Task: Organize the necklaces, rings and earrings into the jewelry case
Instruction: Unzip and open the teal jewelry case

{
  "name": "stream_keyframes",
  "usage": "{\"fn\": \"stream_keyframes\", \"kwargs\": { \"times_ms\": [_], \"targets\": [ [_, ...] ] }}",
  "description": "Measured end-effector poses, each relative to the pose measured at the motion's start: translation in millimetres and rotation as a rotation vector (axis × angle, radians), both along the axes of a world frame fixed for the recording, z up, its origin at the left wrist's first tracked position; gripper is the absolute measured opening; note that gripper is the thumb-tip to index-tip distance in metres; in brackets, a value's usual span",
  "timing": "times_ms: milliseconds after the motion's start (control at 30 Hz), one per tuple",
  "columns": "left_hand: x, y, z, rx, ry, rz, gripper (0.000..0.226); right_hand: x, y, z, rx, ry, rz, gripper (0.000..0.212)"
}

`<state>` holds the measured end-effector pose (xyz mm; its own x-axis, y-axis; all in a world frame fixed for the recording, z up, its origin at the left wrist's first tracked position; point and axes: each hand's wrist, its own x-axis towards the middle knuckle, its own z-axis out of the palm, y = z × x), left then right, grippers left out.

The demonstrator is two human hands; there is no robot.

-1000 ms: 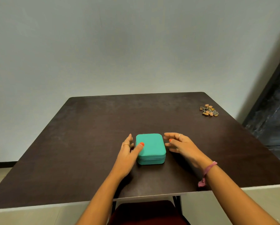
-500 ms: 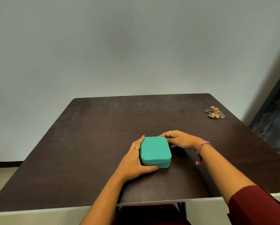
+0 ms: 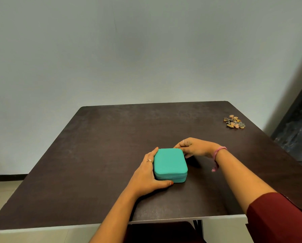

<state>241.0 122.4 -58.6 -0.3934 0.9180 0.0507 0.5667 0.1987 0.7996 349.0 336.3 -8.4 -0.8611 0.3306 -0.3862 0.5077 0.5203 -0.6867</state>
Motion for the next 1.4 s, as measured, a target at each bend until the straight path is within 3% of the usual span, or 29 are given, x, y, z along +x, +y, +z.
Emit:
{"fn": "stream_keyframes", "kwargs": {
  "times_ms": [133,300,467,700,900,1233,1400],
  "targets": [
    [0,-1,0,-0.002,-0.009,-0.003,0.115,-1,0,4,-0.001,0.046,0.001,0.026],
    [1,-1,0,0.000,-0.007,-0.003,0.115,-4,-6,14,0.430,0.019,0.129,0.023],
    [1,-1,0,-0.010,-0.001,-0.002,0.114,5,-15,14,0.552,0.027,0.054,0.019],
    [3,-1,0,-0.008,-0.007,0.013,0.115,50,-29,8,0.501,0.070,-0.010,0.016],
    [4,-1,-1,-0.015,0.003,0.013,0.116,89,-66,10,0.325,0.065,0.032,0.014],
    [8,-4,2,-0.025,0.077,0.007,0.117,73,-138,-35,0.231,0.467,-0.299,0.014],
    [6,-4,4,-0.053,0.022,-0.014,0.120,59,-153,-39,0.270,0.499,-0.219,0.017]
  ]
}}
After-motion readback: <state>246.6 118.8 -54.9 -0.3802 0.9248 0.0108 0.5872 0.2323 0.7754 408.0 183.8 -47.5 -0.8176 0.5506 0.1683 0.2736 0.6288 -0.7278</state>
